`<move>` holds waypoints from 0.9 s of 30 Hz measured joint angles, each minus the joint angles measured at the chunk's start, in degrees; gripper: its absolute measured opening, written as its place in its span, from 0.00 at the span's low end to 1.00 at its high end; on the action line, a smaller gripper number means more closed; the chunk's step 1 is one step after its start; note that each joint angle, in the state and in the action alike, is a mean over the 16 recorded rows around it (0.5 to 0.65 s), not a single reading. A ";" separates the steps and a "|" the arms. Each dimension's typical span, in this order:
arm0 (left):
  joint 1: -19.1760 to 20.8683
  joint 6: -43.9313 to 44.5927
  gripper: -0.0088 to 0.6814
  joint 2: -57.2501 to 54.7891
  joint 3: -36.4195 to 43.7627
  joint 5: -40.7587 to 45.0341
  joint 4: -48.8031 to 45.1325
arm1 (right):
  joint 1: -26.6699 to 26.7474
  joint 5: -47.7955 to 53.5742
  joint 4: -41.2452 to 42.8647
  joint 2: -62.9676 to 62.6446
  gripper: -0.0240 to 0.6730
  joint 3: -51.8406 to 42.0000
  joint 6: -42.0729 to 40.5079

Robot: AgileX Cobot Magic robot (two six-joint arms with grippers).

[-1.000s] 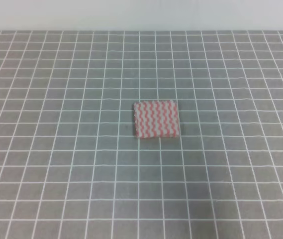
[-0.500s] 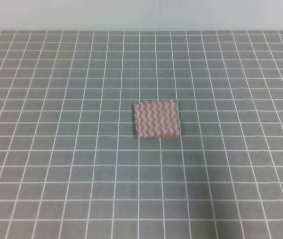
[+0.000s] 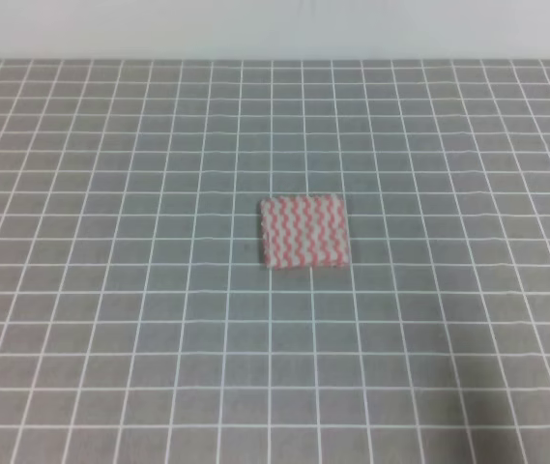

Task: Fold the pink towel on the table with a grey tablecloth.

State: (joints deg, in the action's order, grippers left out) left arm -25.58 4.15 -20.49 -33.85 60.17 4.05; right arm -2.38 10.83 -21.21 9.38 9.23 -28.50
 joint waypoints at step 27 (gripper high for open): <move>0.00 0.01 0.01 0.18 -0.02 0.11 0.03 | 0.03 5.96 19.71 -8.14 0.01 -9.88 27.35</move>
State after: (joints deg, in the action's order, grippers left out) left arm -25.58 4.16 -20.31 -33.87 60.28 4.08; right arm -2.35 16.79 -1.50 1.23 -0.65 -1.15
